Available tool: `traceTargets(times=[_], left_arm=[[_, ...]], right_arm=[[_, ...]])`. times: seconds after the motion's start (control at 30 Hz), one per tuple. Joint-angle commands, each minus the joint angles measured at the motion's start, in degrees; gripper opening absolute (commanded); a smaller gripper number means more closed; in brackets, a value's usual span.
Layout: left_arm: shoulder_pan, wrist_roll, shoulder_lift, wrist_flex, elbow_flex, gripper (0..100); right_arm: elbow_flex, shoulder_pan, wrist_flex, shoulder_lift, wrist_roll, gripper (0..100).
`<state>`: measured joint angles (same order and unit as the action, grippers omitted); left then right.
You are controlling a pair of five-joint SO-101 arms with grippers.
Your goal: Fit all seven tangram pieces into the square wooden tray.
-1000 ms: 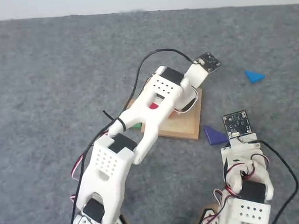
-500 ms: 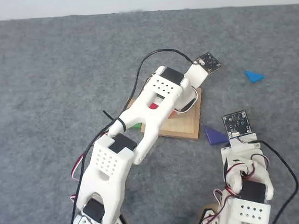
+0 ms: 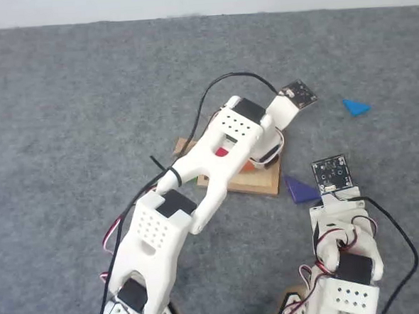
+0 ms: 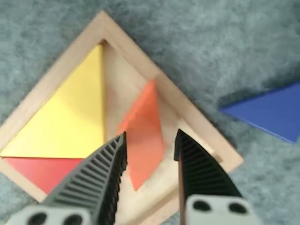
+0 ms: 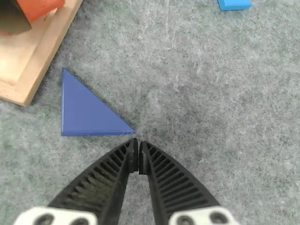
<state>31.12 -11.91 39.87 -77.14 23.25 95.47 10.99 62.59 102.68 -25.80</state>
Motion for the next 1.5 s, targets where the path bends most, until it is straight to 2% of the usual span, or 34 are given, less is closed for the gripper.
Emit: traceTargets(times=[0.0,0.17,0.37,0.47,0.57,0.63,0.73,0.93,1.07,1.27,1.37,1.47], left_arm=[[0.7,1.3,-4.1,-4.0,5.7,16],[-2.5,1.2,-4.2,-12.1,15.3,15],[-8.0,1.2,-8.2,-23.2,26.1,7],[-9.9,2.2,-14.9,-23.5,22.8,1],[-10.4,2.7,-23.2,-22.9,13.3,1],[-10.5,3.0,-29.3,-20.3,4.0,1],[-12.5,4.0,-40.4,-11.2,-14.2,1],[-21.5,4.1,-66.5,15.5,-57.3,1],[-28.3,4.1,-79.4,32.6,-79.7,1],[-30.4,4.1,-87.7,36.0,-91.3,2],[-30.6,4.0,-88.4,38.9,-93.2,2],[-31.3,3.7,-88.7,45.8,-97.1,1]], right_arm=[[1.0,-0.4,0.1,0.8,-0.7,0.8],[1.0,-0.4,0.1,0.8,-0.7,0.8],[1.0,-0.4,0.2,0.8,-0.7,0.8],[1.0,-0.4,0.1,0.8,-0.7,0.8],[1.0,-0.4,0.1,0.8,-0.7,0.9],[1.0,-0.5,0.1,0.8,-0.7,0.9],[0.8,-0.6,0.1,0.8,-0.7,0.9],[-2.5,-1.0,0.0,0.2,-0.7,1.0],[-5.6,-5.5,0.5,0.1,-0.4,6.5],[-16.2,-9.5,1.9,-5.8,-0.4,11.4],[-25.8,-10.1,3.0,-18.5,0.2,11.4],[-35.7,-15.8,2.6,-35.6,4.7,11.4]])
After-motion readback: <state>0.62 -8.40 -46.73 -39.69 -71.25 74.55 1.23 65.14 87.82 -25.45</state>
